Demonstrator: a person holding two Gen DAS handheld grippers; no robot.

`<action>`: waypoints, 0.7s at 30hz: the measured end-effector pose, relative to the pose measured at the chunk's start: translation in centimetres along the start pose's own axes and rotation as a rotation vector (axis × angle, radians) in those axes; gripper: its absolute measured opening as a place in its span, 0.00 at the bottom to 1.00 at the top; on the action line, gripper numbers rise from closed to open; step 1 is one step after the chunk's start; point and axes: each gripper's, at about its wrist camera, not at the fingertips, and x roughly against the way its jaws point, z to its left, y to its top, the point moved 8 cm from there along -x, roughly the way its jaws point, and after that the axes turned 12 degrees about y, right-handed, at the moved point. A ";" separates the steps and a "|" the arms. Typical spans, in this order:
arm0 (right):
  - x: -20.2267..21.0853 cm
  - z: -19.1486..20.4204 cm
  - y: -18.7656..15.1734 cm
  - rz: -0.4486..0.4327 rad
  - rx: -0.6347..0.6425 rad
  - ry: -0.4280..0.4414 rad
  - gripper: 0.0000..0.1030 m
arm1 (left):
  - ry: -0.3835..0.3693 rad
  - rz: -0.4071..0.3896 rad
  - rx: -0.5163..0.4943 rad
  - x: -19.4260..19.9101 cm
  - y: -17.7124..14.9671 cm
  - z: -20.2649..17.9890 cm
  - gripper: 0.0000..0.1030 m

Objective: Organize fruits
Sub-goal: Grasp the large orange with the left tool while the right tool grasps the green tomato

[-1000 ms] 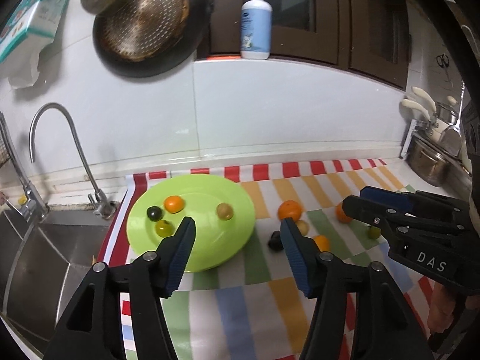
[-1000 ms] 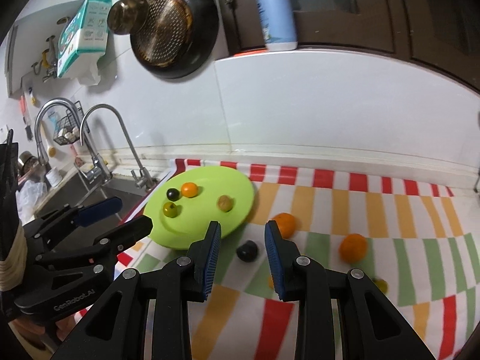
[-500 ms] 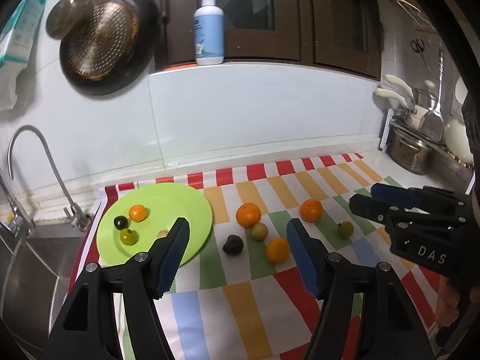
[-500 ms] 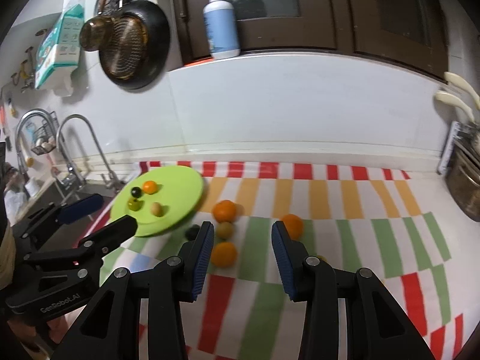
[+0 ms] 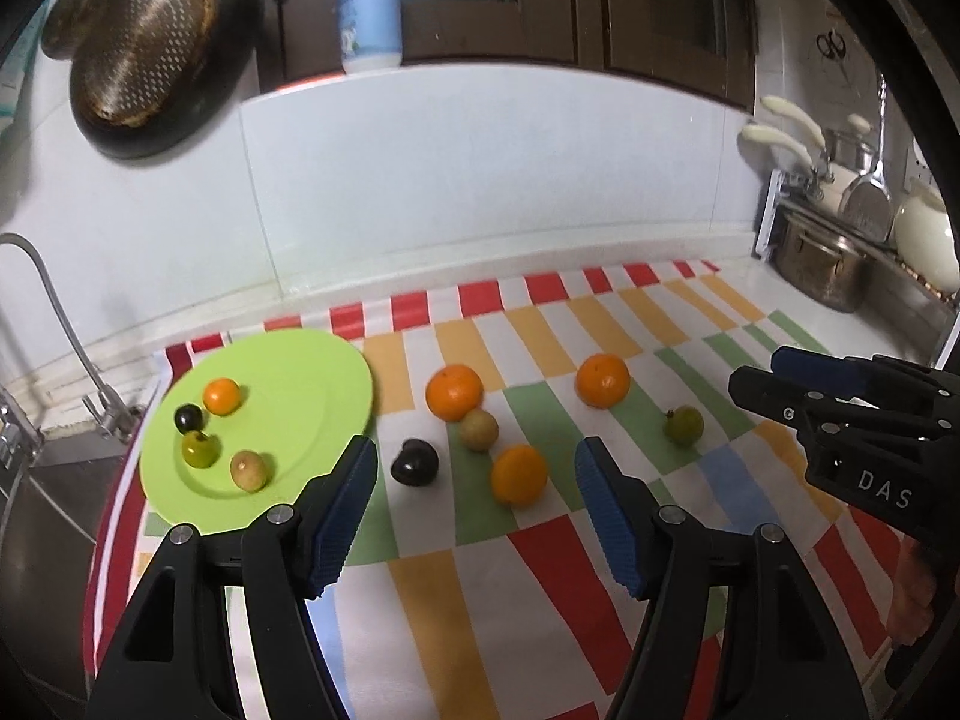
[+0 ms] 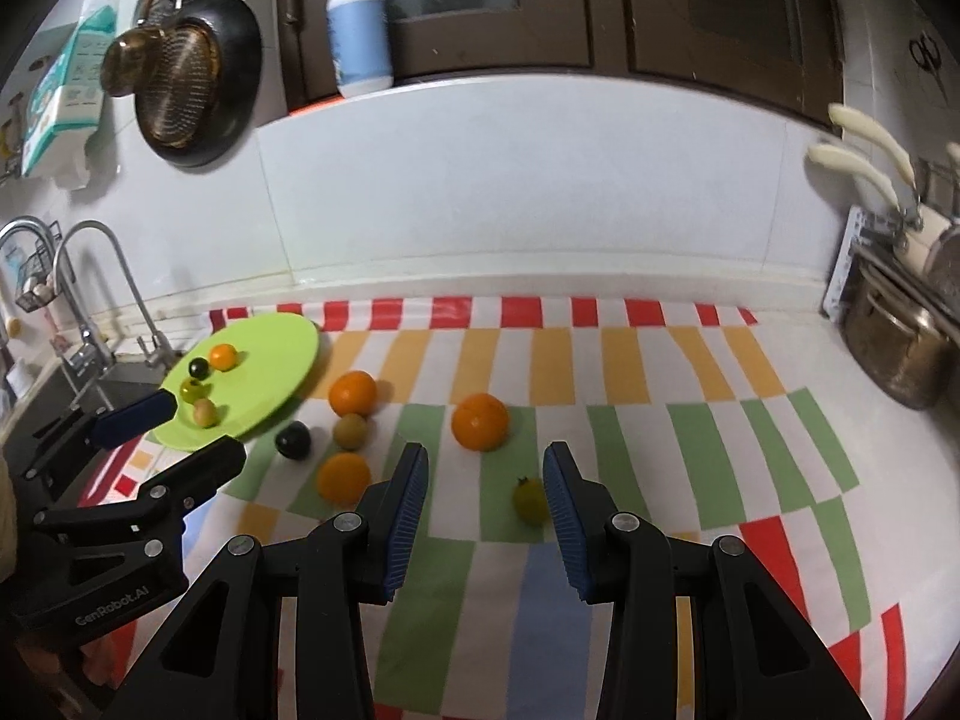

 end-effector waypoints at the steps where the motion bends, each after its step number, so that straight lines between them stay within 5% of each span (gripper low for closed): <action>1: -0.2 -0.2 -0.2 0.007 -0.003 -0.001 0.40 | 0.000 0.007 -0.003 -0.3 -0.2 -0.2 0.65; 21: -5.1 -3.8 -3.5 0.134 -0.040 0.005 0.40 | -0.059 0.136 -0.035 -5.9 -2.8 -3.2 0.64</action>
